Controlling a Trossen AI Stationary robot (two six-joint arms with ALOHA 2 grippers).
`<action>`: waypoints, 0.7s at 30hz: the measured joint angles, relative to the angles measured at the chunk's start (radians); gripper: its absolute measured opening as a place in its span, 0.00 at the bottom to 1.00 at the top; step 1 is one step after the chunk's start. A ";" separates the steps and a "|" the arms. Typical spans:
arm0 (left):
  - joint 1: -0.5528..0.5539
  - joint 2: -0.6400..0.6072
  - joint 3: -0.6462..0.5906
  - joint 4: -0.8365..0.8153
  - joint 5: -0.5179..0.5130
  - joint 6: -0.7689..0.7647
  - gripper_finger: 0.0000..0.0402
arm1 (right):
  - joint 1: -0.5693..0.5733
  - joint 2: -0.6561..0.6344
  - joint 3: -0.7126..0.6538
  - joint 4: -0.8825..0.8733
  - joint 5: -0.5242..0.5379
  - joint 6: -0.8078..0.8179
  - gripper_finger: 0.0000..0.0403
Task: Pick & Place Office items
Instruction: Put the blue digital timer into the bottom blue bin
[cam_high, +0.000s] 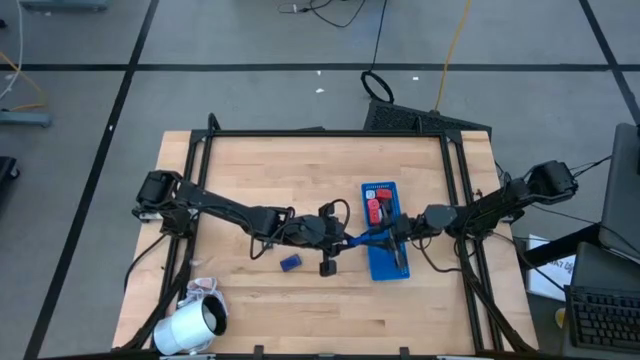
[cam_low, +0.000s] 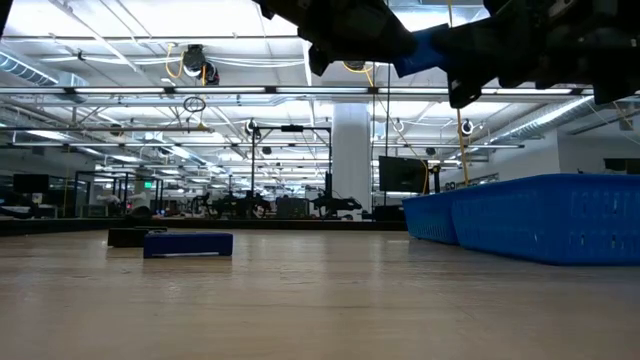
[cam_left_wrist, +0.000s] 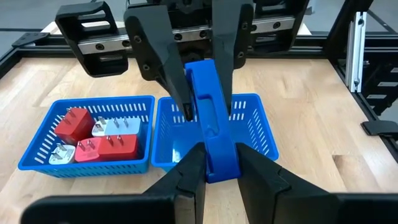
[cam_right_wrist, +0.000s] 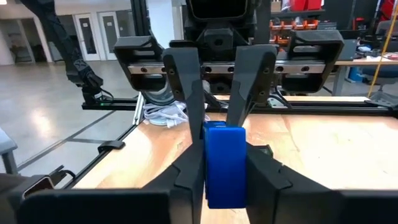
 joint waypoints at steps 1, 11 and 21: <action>0.000 0.000 0.000 0.000 0.002 0.000 0.19 | 0.000 0.000 0.000 0.000 -0.002 0.000 0.16; 0.002 -0.060 0.000 -0.055 0.064 -0.005 0.19 | -0.002 -0.048 -0.002 -0.001 -0.044 -0.004 0.17; 0.002 -0.162 0.002 -0.118 0.078 -0.029 0.21 | -0.002 -0.166 -0.006 -0.201 -0.044 0.003 0.13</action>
